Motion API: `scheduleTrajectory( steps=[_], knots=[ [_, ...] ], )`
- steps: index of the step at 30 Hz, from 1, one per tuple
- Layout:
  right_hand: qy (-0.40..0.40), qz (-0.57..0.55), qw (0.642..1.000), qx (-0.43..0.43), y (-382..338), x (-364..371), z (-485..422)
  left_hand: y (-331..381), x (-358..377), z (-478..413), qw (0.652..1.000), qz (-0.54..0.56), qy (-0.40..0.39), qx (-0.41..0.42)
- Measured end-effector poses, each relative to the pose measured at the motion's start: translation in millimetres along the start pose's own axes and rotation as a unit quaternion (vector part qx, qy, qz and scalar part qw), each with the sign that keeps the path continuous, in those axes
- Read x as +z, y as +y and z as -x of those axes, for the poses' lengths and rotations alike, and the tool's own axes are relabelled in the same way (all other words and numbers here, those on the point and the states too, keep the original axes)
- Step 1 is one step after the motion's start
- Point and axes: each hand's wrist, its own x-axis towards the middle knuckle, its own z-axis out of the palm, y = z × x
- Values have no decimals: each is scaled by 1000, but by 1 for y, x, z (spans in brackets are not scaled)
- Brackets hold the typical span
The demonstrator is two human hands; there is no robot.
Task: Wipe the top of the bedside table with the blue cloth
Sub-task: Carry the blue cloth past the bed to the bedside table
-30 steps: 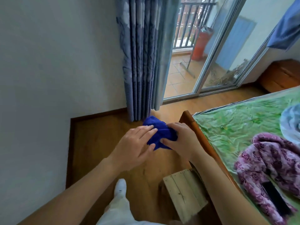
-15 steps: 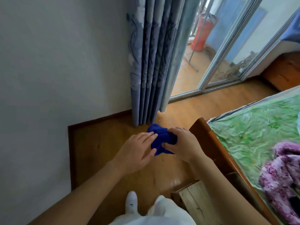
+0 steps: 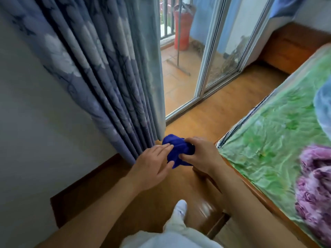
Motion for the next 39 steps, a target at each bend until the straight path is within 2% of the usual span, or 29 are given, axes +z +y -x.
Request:
scheduleTrajectory(
  steps=[8, 13, 19, 23, 28, 31, 39],
  knots=[
    [94, -2, 995, 21, 30, -75, -121, -36, -26, -159, 997, 44, 45, 42],
    [109, 2, 992, 69, 66, -89, -189, -75, -15, -255, 993, 57, 29, 99],
    [168, 12, 975, 147, 101, -121, -259, -100, -7, -376, 983, 69, 8, 170],
    [203, 21, 958, 200, 130, -147, -285, -98, -3, -447, 974, 50, -31, 221],
    [238, -1, 936, 258, 181, -172, -313, -77, 19, -531, 965, 87, -76, 236],
    [244, -6, 927, 285, 224, -189, -334, -68, 36, -587, 958, 65, -97, 262],
    [259, -33, 924, 280, 326, -278, -409, -32, 43, -743, 941, 30, -125, 314]
  ],
)
